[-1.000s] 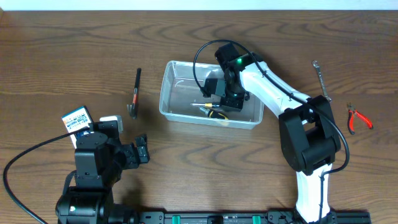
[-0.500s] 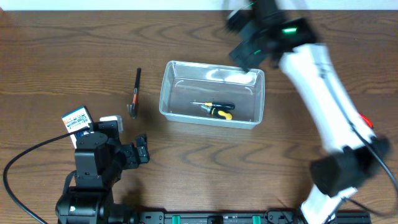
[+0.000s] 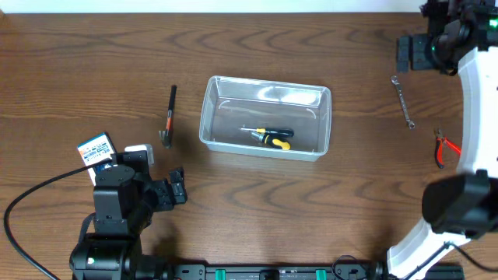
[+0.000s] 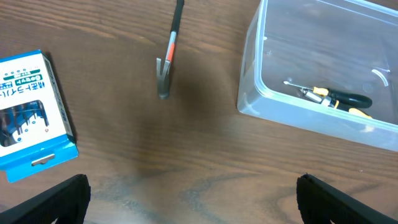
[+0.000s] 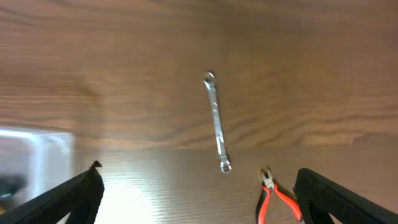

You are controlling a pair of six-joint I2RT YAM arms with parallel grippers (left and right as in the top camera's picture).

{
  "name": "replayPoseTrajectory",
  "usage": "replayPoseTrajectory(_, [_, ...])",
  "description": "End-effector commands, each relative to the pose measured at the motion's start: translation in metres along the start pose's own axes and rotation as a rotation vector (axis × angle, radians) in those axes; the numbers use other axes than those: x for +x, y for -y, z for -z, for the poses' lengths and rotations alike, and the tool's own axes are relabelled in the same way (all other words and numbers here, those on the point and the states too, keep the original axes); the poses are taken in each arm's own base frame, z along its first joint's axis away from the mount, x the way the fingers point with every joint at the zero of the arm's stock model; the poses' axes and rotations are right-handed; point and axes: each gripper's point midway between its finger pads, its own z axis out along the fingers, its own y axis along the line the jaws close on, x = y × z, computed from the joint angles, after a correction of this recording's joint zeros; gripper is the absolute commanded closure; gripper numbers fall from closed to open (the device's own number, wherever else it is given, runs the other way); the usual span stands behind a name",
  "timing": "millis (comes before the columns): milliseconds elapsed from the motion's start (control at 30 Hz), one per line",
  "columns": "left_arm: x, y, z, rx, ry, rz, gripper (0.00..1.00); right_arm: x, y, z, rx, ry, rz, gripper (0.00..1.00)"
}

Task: Pack container
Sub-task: 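Move the right gripper over the silver wrench and lower onto it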

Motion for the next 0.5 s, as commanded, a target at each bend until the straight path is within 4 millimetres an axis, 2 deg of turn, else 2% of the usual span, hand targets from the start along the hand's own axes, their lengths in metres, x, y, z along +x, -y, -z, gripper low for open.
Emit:
replayPoseTrajectory(0, [-0.006, -0.001, 0.004, -0.011, 0.016, 0.011, 0.02, 0.005, 0.019, -0.026, 0.007, -0.050, 0.008, 0.01])
replayPoseTrajectory(133, [-0.006, -0.001, 0.004, -0.012, 0.017, 0.011, 0.02, 0.015, 0.036, -0.070, 0.048, -0.141, 0.047, 0.01])
replayPoseTrajectory(333, [-0.006, -0.001, 0.004, -0.012, 0.015, 0.011, 0.02, 0.032, 0.031, -0.134, 0.015, -0.241, 0.129, 0.01])
replayPoseTrajectory(467, [-0.006, -0.001, 0.004, -0.012, 0.015, 0.011, 0.02, 0.050, 0.027, -0.166, -0.010, -0.314, 0.174, 0.01])
